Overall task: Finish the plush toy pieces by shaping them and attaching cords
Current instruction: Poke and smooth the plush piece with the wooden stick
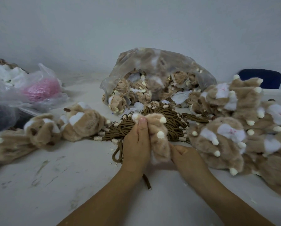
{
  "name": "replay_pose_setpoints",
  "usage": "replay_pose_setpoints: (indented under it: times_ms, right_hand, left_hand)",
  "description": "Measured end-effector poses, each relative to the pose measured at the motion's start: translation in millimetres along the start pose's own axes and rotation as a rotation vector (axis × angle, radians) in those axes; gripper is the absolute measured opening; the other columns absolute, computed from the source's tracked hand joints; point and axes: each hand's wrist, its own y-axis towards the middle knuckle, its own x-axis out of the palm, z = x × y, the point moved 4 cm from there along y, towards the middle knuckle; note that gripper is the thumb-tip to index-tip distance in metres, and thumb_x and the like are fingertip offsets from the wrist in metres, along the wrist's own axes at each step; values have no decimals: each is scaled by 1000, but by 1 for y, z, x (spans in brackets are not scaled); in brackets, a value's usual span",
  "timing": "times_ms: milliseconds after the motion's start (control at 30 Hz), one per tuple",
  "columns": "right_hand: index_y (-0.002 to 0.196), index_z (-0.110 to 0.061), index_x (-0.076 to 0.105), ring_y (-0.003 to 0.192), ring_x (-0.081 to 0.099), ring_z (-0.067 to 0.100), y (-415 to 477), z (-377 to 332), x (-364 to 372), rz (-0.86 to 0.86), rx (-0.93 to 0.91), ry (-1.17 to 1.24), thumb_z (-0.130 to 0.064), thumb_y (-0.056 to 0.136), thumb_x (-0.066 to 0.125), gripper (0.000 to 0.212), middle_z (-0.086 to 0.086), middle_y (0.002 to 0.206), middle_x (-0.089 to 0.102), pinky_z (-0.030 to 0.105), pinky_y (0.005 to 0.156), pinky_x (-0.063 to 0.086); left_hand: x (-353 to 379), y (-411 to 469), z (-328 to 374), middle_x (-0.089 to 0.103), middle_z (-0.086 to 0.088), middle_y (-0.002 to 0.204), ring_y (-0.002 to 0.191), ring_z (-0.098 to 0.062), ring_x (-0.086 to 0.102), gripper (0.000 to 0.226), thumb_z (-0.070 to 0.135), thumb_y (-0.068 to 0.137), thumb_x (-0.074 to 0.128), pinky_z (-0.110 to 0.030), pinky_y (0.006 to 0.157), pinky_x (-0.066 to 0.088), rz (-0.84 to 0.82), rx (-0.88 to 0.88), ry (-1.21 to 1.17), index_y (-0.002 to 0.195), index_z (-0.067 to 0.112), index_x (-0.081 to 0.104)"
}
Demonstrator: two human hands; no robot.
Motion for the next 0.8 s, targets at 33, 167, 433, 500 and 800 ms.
replay_pose_setpoints:
  times_ms: [33,167,433,500,800]
  right_hand:
    - [49,-17,33,39,28,7,0,0,-1,-8,-9,-19,-56,85,48,55,-6,42,30,21,39,23]
    - [53,-15,29,44,24,8,0,-2,-9,-1,-57,-71,-79,65,40,66,-3,49,24,24,43,24]
    - [54,-14,29,43,28,7,0,0,-16,40,-95,-93,-79,67,41,68,-4,47,27,22,42,23]
    - [55,-10,31,44,29,8,1,-1,-19,45,-119,-154,-79,67,39,71,-3,47,29,27,46,25]
    - [57,-6,36,46,28,5,3,-3,-19,56,-183,-104,-67,76,48,65,-4,49,31,24,45,24]
  left_hand:
    - [-1,0,-2,74,6,88,90,0,67,45,64,91,33,-21,81,52,-22,-27,-52,86,37,69]
    - [-5,3,-2,75,7,95,95,-10,70,34,54,92,44,-36,84,55,-16,-59,-110,93,35,72]
    - [-9,3,3,73,-3,97,95,-21,69,44,55,94,45,-49,87,56,25,-44,-148,102,17,66]
    - [-8,2,3,71,-8,93,91,-26,68,45,53,95,44,-52,83,55,1,-33,-134,98,13,64]
    - [1,2,2,74,9,82,84,-6,70,43,59,93,39,-28,78,56,-121,-51,-121,87,31,71]
